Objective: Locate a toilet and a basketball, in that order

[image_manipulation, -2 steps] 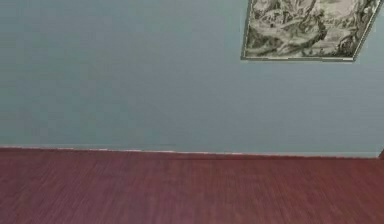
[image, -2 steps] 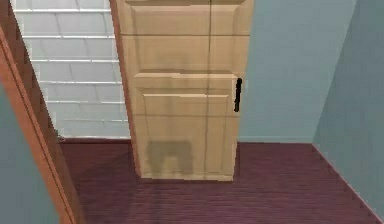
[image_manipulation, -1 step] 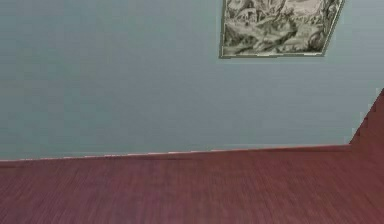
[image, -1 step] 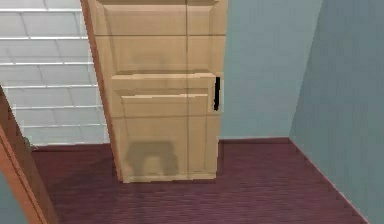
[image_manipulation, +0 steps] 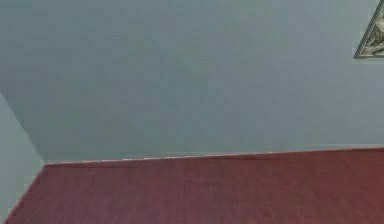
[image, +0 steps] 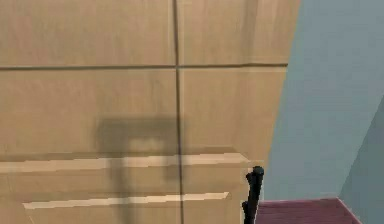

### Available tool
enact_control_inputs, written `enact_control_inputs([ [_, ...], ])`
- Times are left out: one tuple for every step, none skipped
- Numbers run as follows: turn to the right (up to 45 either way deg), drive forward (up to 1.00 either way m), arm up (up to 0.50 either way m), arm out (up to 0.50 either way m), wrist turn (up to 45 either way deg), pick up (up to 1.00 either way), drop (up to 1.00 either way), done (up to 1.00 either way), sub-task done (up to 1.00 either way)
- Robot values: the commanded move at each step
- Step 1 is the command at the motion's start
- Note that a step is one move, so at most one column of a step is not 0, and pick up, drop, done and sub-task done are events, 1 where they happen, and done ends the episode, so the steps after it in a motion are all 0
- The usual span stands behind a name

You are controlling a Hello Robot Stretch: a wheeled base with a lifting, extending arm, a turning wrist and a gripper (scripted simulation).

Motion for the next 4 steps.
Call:
enact_control_inputs([
  [-45.0, 0.0, 0.0, 0.0, 0.0, 0.0, 0.0, 0.0, 0.0],
  [-42.0, 0.0, 0.0, 0.0, 0.0, 0.0, 0.0, 0.0, 0.0],
  [0.0, 0.45, 0.0, 0.0, 0.0, 0.0, 0.0, 0.0, 0.0],
  [21.0, 0.0, 0.0, 0.0, 0.0, 0.0, 0.0, 0.0, 0.0],
])
